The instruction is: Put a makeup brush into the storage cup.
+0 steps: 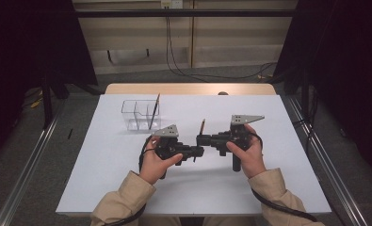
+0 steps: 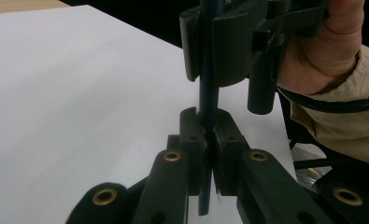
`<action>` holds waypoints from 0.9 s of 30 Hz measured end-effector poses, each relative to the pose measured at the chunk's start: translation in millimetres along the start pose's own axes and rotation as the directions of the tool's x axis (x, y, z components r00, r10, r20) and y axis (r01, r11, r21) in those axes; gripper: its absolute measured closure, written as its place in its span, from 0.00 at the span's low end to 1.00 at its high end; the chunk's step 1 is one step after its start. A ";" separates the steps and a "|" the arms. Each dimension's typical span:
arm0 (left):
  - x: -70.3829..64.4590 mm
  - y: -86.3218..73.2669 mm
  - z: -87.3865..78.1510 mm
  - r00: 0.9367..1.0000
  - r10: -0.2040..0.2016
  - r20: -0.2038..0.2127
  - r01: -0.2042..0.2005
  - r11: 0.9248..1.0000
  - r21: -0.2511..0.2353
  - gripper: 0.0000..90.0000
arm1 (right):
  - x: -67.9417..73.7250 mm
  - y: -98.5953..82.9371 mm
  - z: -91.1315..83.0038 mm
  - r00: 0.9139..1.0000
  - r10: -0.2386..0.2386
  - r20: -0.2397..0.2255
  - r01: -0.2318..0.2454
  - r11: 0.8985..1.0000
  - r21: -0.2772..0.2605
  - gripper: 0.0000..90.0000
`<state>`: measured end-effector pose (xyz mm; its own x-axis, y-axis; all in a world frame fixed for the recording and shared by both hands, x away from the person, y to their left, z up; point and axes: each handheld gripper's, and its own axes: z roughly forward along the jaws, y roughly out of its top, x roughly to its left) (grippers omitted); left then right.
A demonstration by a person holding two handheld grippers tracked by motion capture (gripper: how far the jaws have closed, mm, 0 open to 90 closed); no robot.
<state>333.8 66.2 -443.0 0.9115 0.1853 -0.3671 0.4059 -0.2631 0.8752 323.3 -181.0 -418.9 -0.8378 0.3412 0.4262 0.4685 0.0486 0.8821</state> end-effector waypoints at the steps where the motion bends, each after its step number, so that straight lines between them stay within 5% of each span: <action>1: 0.2 -0.2 0.4 1.000 -0.003 0.003 0.003 1.000 -0.007 0.94 | 0.2 0.1 0.1 1.000 0.000 0.002 0.000 1.000 0.002 0.93; 15: 0.5 -0.1 -1.9 1.000 -0.015 0.007 0.016 0.999 -0.049 0.94 | -0.5 -4.6 4.6 1.000 0.005 -0.012 -0.004 1.000 0.015 0.92; 27: 0.3 0.5 -4.3 1.000 0.012 0.003 -0.012 0.999 -0.036 0.90 | 2.0 -2.2 5.6 1.000 -0.014 -0.005 0.014 1.000 0.021 0.94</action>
<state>334.0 70.2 -441.3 0.9167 0.1790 -0.3573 0.3922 -0.2309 0.8904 322.1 -175.2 -421.1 -0.8457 0.3357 0.4149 0.4626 0.0733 0.8836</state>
